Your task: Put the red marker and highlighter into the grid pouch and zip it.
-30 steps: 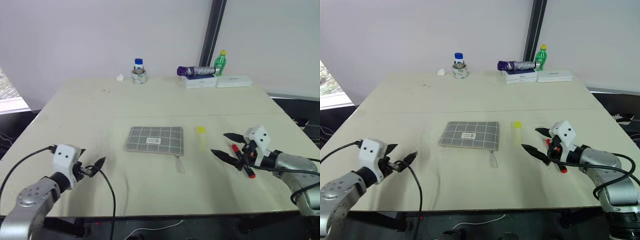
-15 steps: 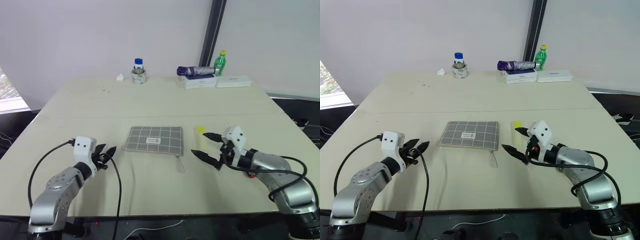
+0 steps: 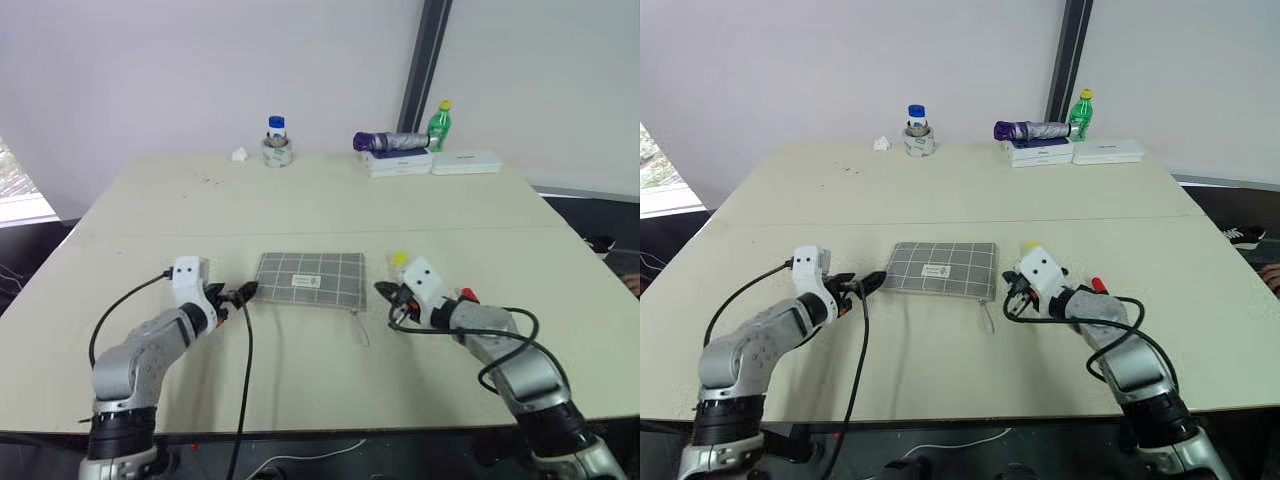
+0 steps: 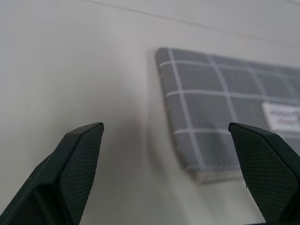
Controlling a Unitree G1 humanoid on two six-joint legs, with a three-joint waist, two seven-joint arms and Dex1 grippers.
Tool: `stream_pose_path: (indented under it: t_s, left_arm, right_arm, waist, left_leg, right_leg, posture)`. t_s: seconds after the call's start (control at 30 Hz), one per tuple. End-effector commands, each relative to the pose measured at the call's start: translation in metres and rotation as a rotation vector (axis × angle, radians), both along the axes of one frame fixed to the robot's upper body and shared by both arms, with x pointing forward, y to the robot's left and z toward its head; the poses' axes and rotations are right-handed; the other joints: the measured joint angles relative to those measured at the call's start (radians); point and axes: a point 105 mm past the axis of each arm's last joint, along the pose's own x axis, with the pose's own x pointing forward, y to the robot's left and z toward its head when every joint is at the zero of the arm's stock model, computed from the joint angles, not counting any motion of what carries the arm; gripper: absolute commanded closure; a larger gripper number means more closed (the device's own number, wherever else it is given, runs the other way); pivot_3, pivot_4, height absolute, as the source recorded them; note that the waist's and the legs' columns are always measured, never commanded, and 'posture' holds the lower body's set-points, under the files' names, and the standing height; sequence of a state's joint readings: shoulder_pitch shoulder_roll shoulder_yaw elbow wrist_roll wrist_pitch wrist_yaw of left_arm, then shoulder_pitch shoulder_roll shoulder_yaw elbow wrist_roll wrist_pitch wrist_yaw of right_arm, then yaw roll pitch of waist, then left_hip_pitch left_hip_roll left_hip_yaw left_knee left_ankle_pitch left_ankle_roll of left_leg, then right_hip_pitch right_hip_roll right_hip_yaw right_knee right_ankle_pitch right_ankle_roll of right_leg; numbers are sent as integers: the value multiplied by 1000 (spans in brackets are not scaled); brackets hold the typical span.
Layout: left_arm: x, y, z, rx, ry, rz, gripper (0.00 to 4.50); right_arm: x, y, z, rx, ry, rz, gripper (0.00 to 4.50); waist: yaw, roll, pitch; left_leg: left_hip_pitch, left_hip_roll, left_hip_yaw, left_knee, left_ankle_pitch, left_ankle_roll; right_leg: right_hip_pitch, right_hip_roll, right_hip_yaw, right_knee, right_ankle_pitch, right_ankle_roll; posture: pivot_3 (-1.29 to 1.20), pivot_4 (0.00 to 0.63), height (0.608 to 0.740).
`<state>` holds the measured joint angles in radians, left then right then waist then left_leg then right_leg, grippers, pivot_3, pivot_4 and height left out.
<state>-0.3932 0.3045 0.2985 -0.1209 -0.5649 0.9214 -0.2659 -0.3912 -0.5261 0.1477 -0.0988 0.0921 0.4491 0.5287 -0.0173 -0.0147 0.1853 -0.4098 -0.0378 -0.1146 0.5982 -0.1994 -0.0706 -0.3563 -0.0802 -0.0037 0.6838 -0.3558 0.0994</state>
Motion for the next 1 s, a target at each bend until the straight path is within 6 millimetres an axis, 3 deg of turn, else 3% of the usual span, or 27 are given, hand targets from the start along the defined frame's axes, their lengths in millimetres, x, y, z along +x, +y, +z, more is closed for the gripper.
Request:
stream_pose_path:
  t_s: [0.03,0.27,0.43,0.53,0.73,0.9,1.0]
  left_arm:
    - [5,-3,8,-49,20,-8,0]
    - [19,-7,1,-14,112,-12,0]
    - [24,-27,2,-67,211,-114,0]
    - [26,-32,-2,-12,266,-163,0]
    - [40,-10,11,343,14,-186,0]
    - [33,9,51,428,-274,-247,0]
    - [29,31,51,754,-410,-297,0]
  right_arm:
    - [13,2,9,-48,-63,-32,4486]
    - [25,13,2,-152,-72,-14,4486]
    - [32,18,-1,-189,-73,-14,4486]
    - [33,21,0,-206,-83,1,4486]
    - [32,22,2,-205,-91,6,4486]
    - [28,22,3,-194,-98,12,4486]
    - [27,23,5,-181,-103,12,4486]
  waist:
    - [0,0,0]
    - [-1,0,0]
    - [2,0,0]
    - [1,0,0]
    - [-5,0,0]
    - [-5,0,0]
    - [-5,0,0]
  left_leg:
    - [0,0,0,0,0,0]
    - [0,0,0,0,1,-1]
    - [0,-1,0,0,1,-2]
    - [0,-1,0,1,2,-3]
    - [0,-1,0,0,4,-6]
    - [0,0,0,-2,4,-7]
    - [0,0,0,-2,4,-6]
  right_leg:
    - [0,0,0,0,0,0]
    - [0,0,0,0,0,0]
    - [0,0,0,1,0,0]
    - [0,0,0,1,0,0]
    - [0,0,0,1,0,0]
    - [-2,1,0,0,0,0]
    - [-2,1,0,0,0,0]
  posture:
    - [0,150,737]
    - [0,150,737]
    - [0,150,737]
    - [0,150,737]
    - [0,150,737]
    - [0,150,737]
    - [0,150,737]
